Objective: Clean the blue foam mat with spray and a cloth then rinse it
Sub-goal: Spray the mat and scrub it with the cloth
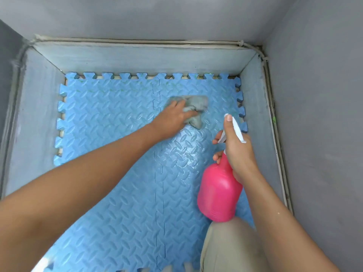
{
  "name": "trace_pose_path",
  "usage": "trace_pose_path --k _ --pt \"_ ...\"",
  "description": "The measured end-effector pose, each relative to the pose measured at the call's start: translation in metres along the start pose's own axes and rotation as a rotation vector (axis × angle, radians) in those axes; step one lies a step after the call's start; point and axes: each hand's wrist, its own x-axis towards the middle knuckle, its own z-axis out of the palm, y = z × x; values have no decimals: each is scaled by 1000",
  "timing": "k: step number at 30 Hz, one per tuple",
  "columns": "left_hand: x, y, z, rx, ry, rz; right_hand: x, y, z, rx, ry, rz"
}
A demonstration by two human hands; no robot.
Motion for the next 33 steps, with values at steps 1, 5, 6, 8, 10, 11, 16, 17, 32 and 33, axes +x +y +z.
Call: trace_pose_path --k 1,5,6,8,10,11,16,17,32,33 --pt "-9 -17 -11 -52 -6 -123 -3 -1 4 -33 -26 -21" --pt "-52 -60 -57 -429 -6 -418 -18 -4 24 -193 -117 -109" --pt "-63 -64 -66 -629 3 -470 -22 -5 29 -228 -149 -126" --pt "-86 -72 -81 -1116 52 -598 -29 -4 39 -277 -211 -149" --pt "-114 -88 -88 -1437 77 -757 -35 -2 50 -284 -265 -168" --pt "-127 -98 -89 -1418 71 -834 -37 0 55 -284 -285 -176" --pt "-171 -117 -59 -399 404 -1047 -48 6 71 -309 -340 -166" --pt "-175 -109 -52 -224 474 -936 -50 8 72 -315 -348 -162" --pt "-154 -157 -42 203 292 -1019 -42 16 63 -255 -381 -137" --pt "-143 -163 -47 206 293 -1078 -40 15 60 -234 -383 -133"
